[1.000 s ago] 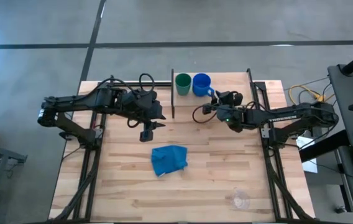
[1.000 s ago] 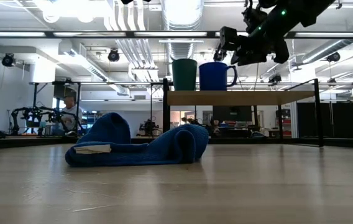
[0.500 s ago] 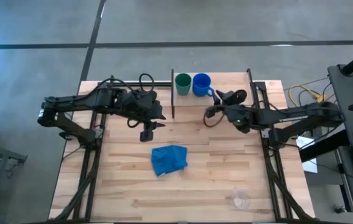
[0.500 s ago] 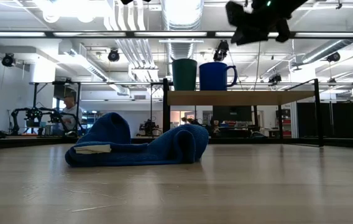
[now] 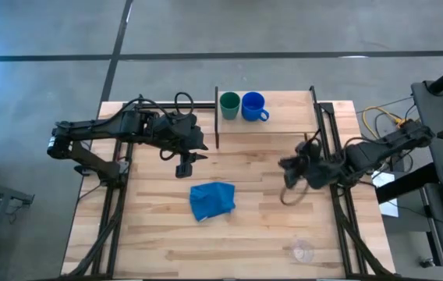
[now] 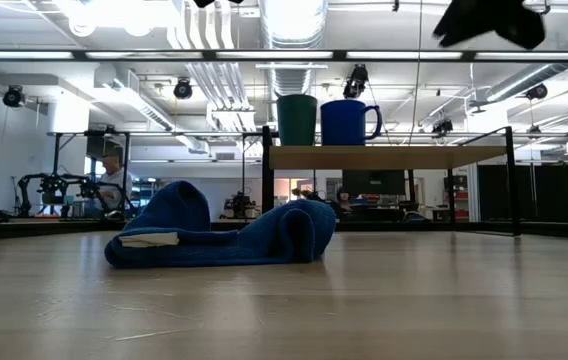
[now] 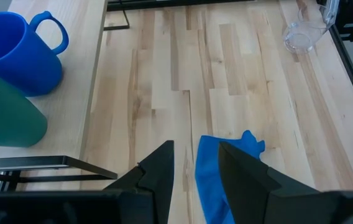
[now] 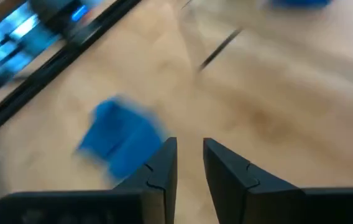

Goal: Stack small to large cups/mugs on shelf
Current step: Put the transparent mug on the shelf

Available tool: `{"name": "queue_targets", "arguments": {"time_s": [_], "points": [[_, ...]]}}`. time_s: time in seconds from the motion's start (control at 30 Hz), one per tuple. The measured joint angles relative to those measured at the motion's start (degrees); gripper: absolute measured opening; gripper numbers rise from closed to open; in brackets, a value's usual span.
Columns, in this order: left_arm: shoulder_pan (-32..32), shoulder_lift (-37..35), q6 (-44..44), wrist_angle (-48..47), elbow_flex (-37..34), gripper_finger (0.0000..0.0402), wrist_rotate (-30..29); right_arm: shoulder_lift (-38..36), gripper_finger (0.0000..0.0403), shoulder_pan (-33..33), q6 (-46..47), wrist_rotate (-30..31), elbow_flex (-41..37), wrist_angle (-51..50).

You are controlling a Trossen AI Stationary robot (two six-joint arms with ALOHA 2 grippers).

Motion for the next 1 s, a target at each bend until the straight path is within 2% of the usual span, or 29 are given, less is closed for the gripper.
{"name": "queue_targets", "arguments": {"time_s": [0.23,0.43,0.53,0.6,0.8,1.0], "points": [[0.0,0.0,0.0,0.0,0.0,0.0111,0.0,2.6,0.0072,9.9,1.9,-18.0,7.1,-2.6],[0.0,0.0,-0.1,0.0,0.0,0.0111,0.0,9.3,0.0074,15.3,12.6,-32.2,14.4,-17.1],[0.0,0.0,-1.0,0.0,0.0,0.0111,0.0,13.0,0.0073,18.1,19.6,-33.5,16.6,-20.9],[0.0,0.0,-2.6,0.0,0.0,0.0111,0.0,15.1,0.0074,19.9,23.7,-34.3,17.6,-20.6],[0.0,0.0,-3.1,0.0,0.0,0.0111,0.0,22.2,0.0077,24.9,40.2,-41.9,19.8,-20.5],[0.0,0.0,-3.0,0.1,-0.4,0.0111,0.0,27.5,0.0077,28.0,53.8,-44.1,21.2,-19.1]]}}
